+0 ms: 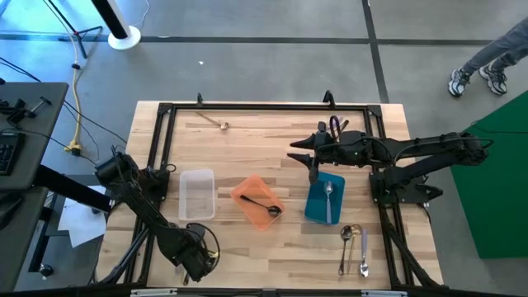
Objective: Sort silverware by color (type)
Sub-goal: Put the bottom left black spoon into the orange bin
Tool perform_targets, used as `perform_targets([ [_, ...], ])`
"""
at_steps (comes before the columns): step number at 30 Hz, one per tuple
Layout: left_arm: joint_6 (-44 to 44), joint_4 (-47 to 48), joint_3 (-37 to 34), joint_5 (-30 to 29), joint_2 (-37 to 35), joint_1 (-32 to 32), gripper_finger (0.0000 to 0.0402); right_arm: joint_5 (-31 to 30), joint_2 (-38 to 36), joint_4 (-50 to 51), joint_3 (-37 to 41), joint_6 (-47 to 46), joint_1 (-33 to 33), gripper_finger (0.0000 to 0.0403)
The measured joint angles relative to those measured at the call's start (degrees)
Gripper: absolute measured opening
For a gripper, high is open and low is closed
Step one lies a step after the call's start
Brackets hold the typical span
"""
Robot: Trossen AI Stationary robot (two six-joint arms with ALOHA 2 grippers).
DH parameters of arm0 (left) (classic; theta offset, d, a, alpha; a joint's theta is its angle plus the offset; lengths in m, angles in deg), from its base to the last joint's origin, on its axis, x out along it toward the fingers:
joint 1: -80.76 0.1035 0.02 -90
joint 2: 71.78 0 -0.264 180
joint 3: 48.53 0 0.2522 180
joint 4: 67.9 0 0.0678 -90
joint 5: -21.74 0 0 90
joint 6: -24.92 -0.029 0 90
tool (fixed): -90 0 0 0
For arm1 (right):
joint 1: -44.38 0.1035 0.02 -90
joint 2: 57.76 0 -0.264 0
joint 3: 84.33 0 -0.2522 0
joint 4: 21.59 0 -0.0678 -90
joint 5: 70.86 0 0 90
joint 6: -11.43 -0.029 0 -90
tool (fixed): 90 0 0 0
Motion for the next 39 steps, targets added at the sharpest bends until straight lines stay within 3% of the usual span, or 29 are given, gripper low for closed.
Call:
perform_targets([
  [8,-2.6,-4.7,-2.1,-0.9,0.0,1.6,0.0202,0.0,0.0,0.0,0.0,-2.5,0.0,0.0138],
  [32,-5.1,-5.5,-2.7,2.4,2.0,1.8,0.0199,-0.1,0.0,0.4,0.0,-4.2,0.0,0.0138],
  [35,-5.6,-5.8,-2.6,2.0,2.4,1.8,0.0179,-0.1,0.0,0.4,0.0,-4.2,0.0,0.0138],
  [39,-5.7,-6.6,-2.5,1.6,2.6,1.7,0.0109,-0.1,0.0,0.5,0.0,-4.2,0.0,0.0138],
])
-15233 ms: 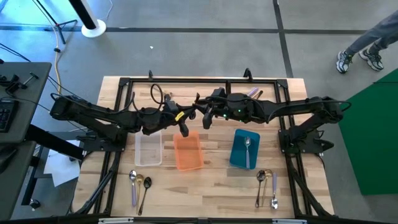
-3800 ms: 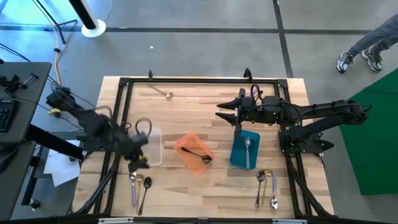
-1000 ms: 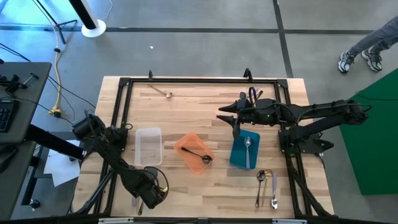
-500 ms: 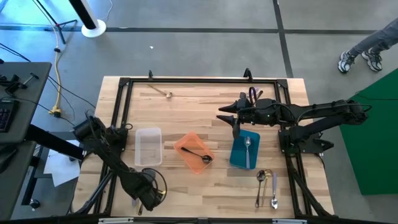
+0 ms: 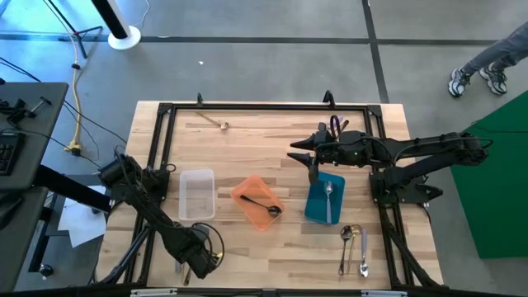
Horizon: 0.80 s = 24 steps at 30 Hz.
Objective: Sort silverware by color (type)
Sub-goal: Put the bottom left black spoon into the orange bin
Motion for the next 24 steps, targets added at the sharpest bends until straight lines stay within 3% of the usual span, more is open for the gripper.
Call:
perform_targets([
  [3,-1.2,-0.1,0.0,-0.4,0.0,0.0,0.0037,0.0,0.0,0.0,0.0,0.0,0.0,0.0138],
  [5,-1.7,-0.2,0.0,-1.1,-0.2,-0.1,0.0011,0.0,0.0,0.0,0.0,0.1,0.0,0.0138],
  [24,-5.6,-0.5,-0.2,-3.2,-1.0,0.0,0.0001,0.0,0.0,1.0,0.0,0.2,0.0,0.0138],
])
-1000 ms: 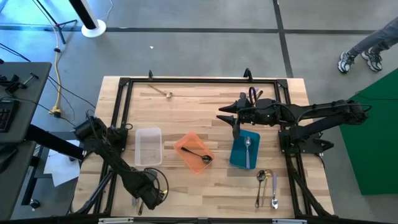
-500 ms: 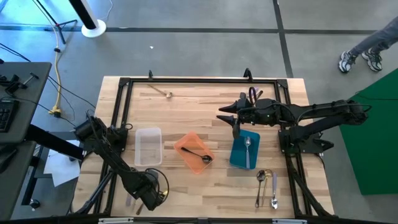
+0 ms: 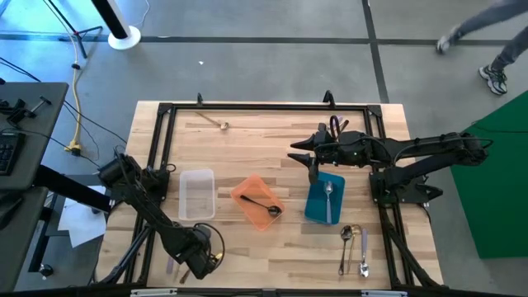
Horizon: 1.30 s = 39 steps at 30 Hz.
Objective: Sort silverware by color (type)
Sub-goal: Put the bottom left black spoon into the orange bin
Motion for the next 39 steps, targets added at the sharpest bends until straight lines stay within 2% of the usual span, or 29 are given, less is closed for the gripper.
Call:
perform_targets([
  [3,-0.5,0.3,-0.1,-2.3,-0.6,0.2,0.0001,0.0,0.0,0.0,0.0,0.0,0.0,0.0138],
  [11,-3.6,1.3,-0.1,-2.5,-2.3,1.1,0.0000,0.0,0.0,0.6,0.0,0.0,0.0,0.0138],
  [19,-6.7,3.5,0.0,-5.5,-5.0,3.1,0.0000,0.0,0.0,0.6,0.0,0.0,0.0,0.0138],
  [32,-16.8,4.9,0.0,-8.0,-9.4,6.6,0.0000,0.0,0.0,0.8,0.0,0.0,0.0,0.0138],
  [39,-25.6,4.8,0.1,-9.7,-16.0,8.7,0.0000,0.0,0.0,1.0,0.0,0.0,0.0,0.0138],
])
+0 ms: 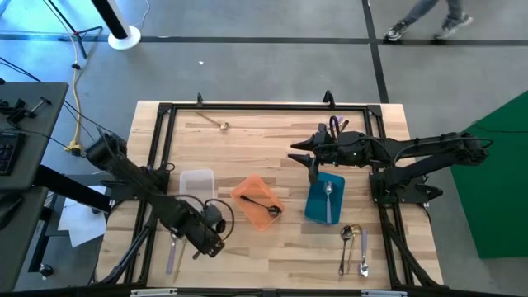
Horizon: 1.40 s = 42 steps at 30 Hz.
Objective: Sort silverware by color (type)
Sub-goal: Put the bottom left black spoon into the orange bin
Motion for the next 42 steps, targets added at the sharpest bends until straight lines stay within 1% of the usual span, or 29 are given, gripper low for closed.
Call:
perform_targets([
  [3,-4.1,-0.7,0.0,-0.4,-3.9,1.2,0.0000,0.0,0.0,0.0,0.0,0.0,0.0,0.0138],
  [8,-11.0,-4.6,0.0,-4.3,-11.4,4.2,0.0000,0.3,0.0,0.0,0.0,-0.3,0.0,0.0138],
  [11,-16.3,-7.1,0.0,-6.9,-15.4,7.3,0.0000,0.9,0.0,0.0,0.0,-1.5,0.0,0.0138],
  [15,-26.5,-13.3,0.0,-7.6,-19.5,13.5,0.0000,2.4,0.0,-1.2,0.0,-1.7,0.0,0.0138],
  [19,-39.2,-24.1,0.0,-5.9,-21.4,19.7,0.0000,6.1,0.0,-6.4,0.0,-1.7,0.0,0.0138],
  [23,-52.9,-34.6,0.0,-3.7,-21.6,24.2,0.0000,11.4,0.0,-13.3,0.0,-1.5,0.0,0.0138],
  [26,-60.9,-39.2,0.0,-3.6,-21.6,26.5,0.0000,14.0,0.0,-16.4,0.0,-1.5,0.0,0.0138],
  [28,-64.3,-40.7,0.0,-3.4,-21.9,27.9,0.0000,14.2,0.0,-17.7,0.0,-1.5,0.4,0.0138],
  [31,-67.8,-41.6,0.1,-3.5,-23.0,29.0,0.0000,14.2,0.0,-19.2,0.0,-1.2,1.1,0.0138],
  [33,-69.8,-40.4,0.1,-3.6,-23.6,29.2,0.0000,14.3,0.0,-19.8,0.0,-1.1,1.6,0.0138],
  [38,-70.4,-41.3,-0.4,-3.2,-23.5,29.1,0.0000,12.3,0.0,-19.8,0.0,-1.1,2.4,0.0138],
  [42,-67.0,-48.2,-7.4,-0.6,-23.6,29.1,0.0000,10.1,0.0,-19.9,0.0,-1.0,3.0,0.0138],
])
